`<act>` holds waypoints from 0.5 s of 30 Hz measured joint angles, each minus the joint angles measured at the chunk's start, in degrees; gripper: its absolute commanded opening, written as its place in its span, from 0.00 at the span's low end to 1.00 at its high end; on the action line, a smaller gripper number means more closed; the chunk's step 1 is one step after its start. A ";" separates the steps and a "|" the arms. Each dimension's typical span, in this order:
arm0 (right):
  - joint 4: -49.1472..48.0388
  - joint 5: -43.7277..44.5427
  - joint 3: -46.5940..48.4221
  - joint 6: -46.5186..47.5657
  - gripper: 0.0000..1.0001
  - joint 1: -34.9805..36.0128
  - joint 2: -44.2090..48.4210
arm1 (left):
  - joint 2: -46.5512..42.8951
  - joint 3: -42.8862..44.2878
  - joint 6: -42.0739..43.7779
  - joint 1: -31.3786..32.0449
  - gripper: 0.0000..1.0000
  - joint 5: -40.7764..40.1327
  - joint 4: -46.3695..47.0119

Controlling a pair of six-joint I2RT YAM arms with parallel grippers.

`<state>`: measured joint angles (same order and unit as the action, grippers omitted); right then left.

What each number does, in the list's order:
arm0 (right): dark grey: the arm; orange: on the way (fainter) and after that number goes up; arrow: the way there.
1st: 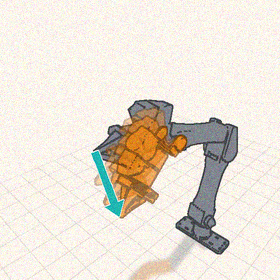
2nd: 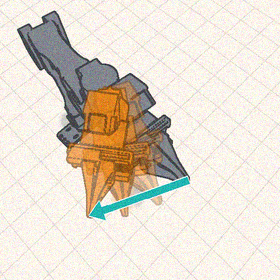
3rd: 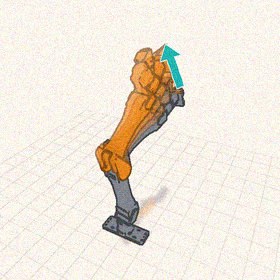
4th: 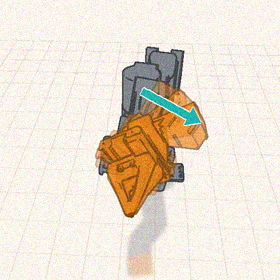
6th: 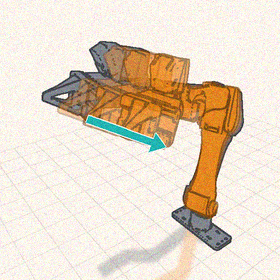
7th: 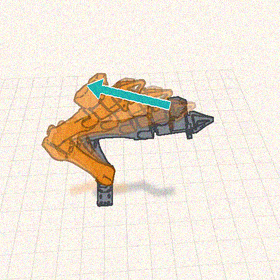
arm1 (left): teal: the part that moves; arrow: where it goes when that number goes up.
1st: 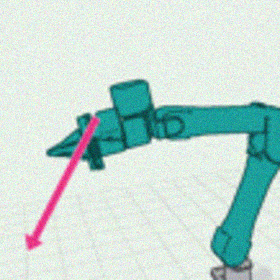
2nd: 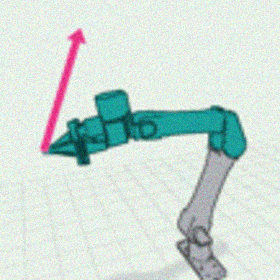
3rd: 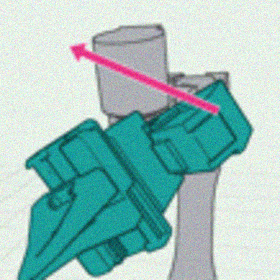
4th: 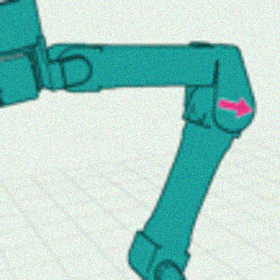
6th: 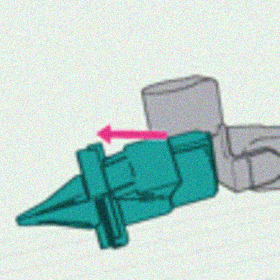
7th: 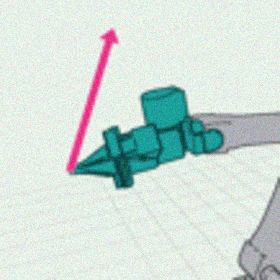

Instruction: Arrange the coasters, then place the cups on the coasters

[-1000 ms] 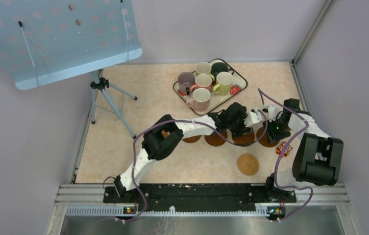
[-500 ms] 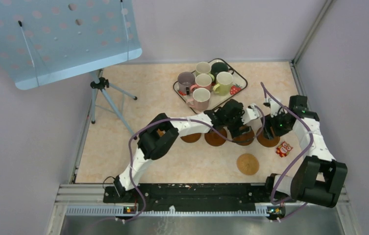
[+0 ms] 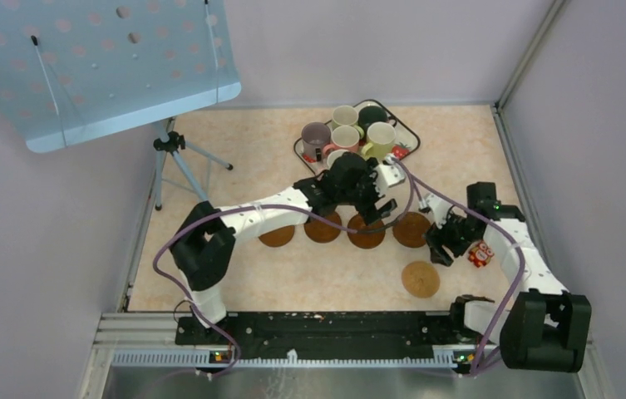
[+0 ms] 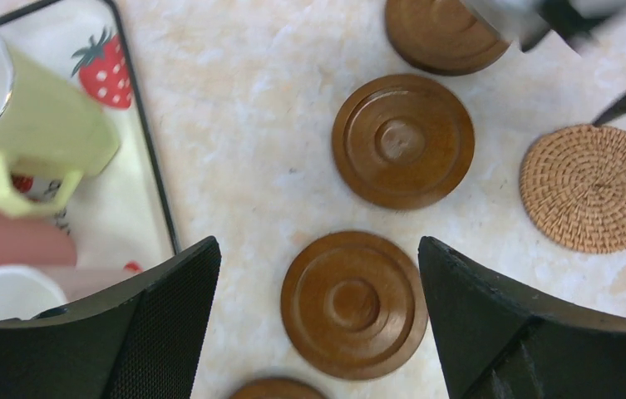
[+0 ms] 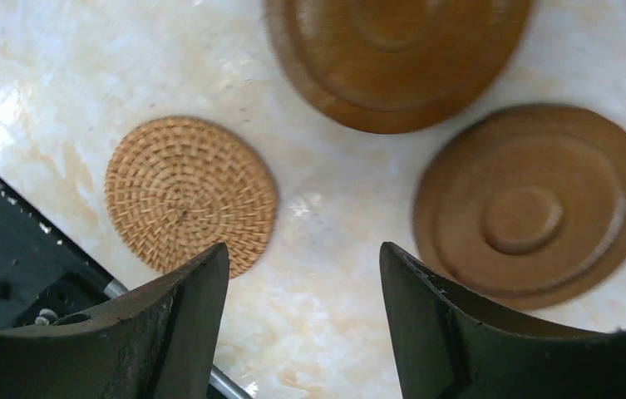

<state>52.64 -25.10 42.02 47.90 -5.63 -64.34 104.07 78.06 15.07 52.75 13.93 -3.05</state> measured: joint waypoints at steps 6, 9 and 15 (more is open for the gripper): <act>-0.68 2.75 -5.88 2.34 0.66 9.20 2.60 | -5.09 -4.24 -1.55 -4.79 0.94 -0.04 -2.43; -1.55 4.20 -7.74 2.62 0.66 12.24 3.02 | -6.84 -5.79 -1.86 -6.73 0.95 -0.57 -3.69; -6.03 7.72 -10.80 1.14 0.64 18.78 2.89 | -9.05 -7.48 -2.40 -8.09 0.95 -1.60 -5.31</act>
<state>46.61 -17.39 31.22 49.04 13.15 -61.45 95.02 70.59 12.67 44.66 12.34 -8.36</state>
